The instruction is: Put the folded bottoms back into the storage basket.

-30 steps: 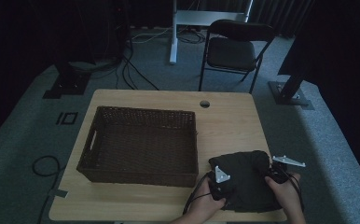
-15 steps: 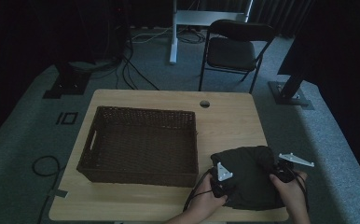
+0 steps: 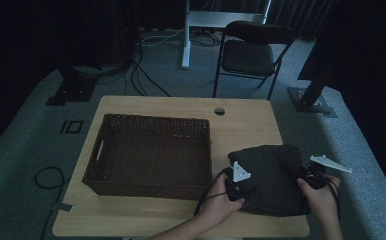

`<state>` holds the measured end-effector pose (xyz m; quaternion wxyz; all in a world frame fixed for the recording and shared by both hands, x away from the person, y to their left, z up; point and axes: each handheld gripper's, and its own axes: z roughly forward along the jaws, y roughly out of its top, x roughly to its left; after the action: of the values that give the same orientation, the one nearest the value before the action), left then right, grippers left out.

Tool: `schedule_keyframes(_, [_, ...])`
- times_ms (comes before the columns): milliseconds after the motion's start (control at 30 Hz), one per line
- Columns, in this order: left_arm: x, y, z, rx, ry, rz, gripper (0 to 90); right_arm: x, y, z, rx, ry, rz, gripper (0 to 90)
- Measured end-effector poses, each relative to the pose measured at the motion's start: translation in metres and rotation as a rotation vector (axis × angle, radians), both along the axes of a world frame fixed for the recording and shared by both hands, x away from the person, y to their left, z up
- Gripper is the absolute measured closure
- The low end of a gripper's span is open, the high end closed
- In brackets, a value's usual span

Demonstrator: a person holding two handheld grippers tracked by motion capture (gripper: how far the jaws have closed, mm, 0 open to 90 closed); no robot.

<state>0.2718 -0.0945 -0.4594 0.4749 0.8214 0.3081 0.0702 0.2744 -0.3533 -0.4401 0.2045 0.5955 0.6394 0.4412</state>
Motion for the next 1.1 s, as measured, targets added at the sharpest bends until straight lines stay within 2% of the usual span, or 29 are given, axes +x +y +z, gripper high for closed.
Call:
schedule_keyframes(233, [0.010, 0.010, 0.022, -0.003, -0.028, -0.009, 67.7, 0.005, 0.008, 0.025, -0.011, -0.048, 0.006, 66.6])
schedule_keyframes(433, [0.017, 0.024, 0.039, 0.005, -0.046, -0.028, 67.7, 0.011, 0.017, 0.038, 0.007, -0.070, 0.024, 66.7])
schedule_keyframes(567, [0.021, 0.034, 0.047, 0.000, -0.047, -0.016, 67.6, 0.016, 0.024, 0.046, 0.024, -0.076, 0.040, 66.7])
schedule_keyframes(1100, [0.033, 0.085, 0.074, -0.012, -0.067, 0.021, 67.7, 0.037, 0.070, 0.073, 0.030, -0.112, 0.102, 66.7])
